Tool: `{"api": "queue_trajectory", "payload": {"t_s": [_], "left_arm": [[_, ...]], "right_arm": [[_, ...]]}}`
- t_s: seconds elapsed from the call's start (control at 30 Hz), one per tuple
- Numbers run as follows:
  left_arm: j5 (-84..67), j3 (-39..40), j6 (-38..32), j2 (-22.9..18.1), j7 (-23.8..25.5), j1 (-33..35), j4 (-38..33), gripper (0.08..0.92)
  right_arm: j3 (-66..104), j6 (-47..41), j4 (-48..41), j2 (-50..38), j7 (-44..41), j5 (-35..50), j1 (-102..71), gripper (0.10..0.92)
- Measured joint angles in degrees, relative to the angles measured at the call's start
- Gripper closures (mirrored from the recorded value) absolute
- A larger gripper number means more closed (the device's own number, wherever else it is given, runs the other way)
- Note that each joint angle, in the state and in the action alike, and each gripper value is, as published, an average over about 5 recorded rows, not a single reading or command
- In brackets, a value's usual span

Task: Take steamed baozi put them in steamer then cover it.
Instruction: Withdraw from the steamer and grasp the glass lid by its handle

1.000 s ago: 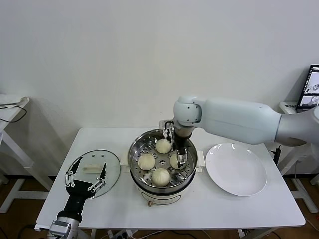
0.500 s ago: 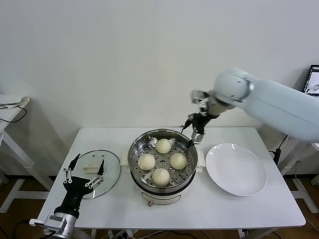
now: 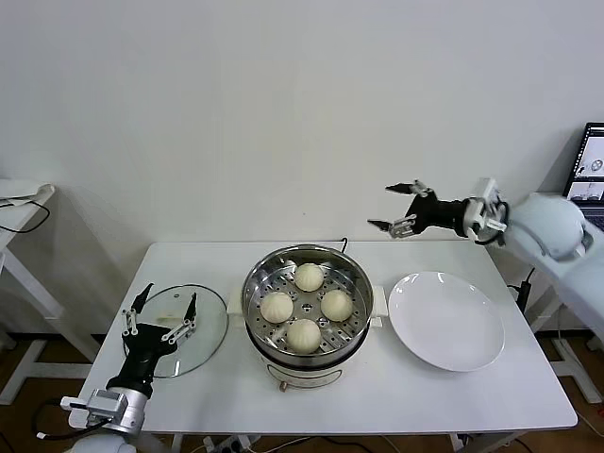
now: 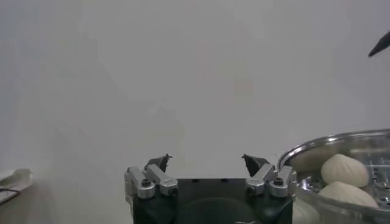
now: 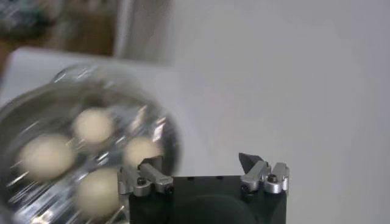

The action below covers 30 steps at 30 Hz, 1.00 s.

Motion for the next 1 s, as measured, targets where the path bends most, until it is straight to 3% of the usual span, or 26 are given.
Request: {"api": "queue_trajectory", "payload": {"t_s": [0.37, 0.67, 1.0], "left_arm": [[-1.20, 0.78, -1.55, 0.30, -2.09, -2.93, 3.13, 0.177], [-0.87, 0.60, -2.97, 0.88, -3.03, -3.07, 4.86, 0.177], [6.09, 0.54, -6.57, 1.15, -5.06, -1.95, 6.99, 0.177]], "right_arm": [[30.56, 10.58, 8.97, 13.96, 16.60, -4.78, -36.63, 0.203], [37.17, 20.80, 11.69, 27.11, 23.27, -11.79, -54.71, 0.203], [38.74, 29.36, 12.02, 37.06, 26.07, -17.77, -62.85, 0.203]]}}
